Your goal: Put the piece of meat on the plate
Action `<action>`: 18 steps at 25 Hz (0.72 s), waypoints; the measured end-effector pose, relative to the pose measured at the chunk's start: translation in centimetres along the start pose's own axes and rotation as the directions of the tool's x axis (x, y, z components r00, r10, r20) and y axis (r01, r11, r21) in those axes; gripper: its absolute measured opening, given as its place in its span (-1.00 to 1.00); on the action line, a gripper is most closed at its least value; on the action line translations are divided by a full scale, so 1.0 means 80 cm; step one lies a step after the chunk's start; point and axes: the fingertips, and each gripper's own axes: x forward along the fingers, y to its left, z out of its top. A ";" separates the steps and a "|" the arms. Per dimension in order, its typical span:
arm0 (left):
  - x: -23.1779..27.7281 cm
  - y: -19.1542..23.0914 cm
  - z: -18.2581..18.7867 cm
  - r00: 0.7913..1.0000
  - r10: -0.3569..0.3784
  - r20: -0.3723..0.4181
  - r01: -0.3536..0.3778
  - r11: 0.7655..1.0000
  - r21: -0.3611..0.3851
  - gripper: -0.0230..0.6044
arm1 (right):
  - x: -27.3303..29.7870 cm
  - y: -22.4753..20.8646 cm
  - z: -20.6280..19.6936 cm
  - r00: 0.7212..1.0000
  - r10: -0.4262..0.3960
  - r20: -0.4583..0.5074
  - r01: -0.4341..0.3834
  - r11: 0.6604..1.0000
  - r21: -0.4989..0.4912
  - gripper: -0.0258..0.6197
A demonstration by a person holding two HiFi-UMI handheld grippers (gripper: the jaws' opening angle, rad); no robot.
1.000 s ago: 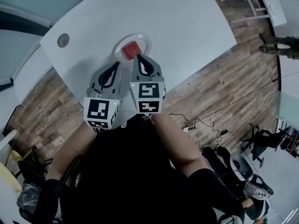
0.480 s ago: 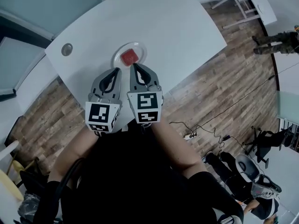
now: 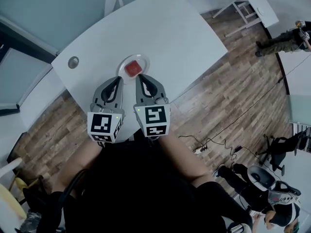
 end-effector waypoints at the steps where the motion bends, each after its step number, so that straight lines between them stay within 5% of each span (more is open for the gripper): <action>1: -0.002 0.000 0.005 1.000 0.001 0.010 -0.001 1.000 0.003 -0.92 | -0.003 0.001 0.005 1.000 0.001 0.013 -0.001 1.000 -0.002 -0.91; 18: -0.047 -0.010 0.068 0.993 0.015 0.116 -0.019 0.999 0.038 -0.92 | -0.063 0.023 0.082 0.982 0.046 0.182 -0.034 0.997 -0.066 -0.91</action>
